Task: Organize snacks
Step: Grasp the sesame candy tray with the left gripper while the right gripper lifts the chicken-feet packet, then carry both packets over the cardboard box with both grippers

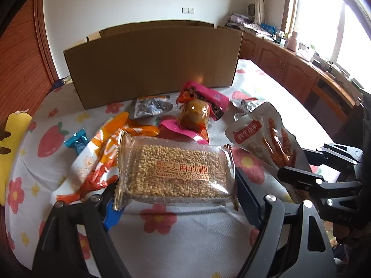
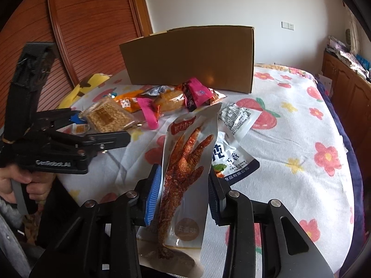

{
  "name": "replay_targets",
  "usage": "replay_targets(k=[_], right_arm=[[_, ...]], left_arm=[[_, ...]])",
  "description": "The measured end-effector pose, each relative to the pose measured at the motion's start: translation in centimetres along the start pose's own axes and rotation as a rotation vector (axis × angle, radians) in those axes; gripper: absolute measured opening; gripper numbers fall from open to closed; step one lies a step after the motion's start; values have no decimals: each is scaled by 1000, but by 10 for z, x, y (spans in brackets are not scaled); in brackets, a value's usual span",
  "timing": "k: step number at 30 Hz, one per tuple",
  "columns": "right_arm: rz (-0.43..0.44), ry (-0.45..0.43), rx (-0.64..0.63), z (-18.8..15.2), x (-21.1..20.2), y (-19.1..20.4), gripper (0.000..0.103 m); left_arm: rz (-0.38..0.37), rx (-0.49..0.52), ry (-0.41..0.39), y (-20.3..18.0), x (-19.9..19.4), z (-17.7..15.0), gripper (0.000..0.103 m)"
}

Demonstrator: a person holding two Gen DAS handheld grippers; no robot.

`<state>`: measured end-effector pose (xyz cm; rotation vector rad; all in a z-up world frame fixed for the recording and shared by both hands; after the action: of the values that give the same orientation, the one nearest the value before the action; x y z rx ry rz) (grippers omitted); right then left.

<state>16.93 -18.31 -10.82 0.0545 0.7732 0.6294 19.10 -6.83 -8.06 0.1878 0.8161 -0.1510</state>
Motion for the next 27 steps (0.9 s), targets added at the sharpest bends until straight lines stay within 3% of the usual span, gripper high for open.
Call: replay_targets(k=[12, 27], right_arm=[[-8, -33, -59, 26, -15, 13, 35], [-27, -158, -169, 133, -26, 6, 35]], left_arm=[[-1, -11, -73, 16, -23, 19, 83], [34, 18, -161, 58, -24, 103, 84]])
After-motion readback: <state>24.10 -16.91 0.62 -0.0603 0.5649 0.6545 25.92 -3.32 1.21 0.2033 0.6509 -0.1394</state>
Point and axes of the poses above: each gripper's, at about its wrist camera, not at the fingertips, and x roughly the way its jaws point, y to its left, z to its top, the point moved 2 cm from there along x, roughly the way its jaws point, and after that the axes turned 12 degrees about z, right-handed, at the moved point
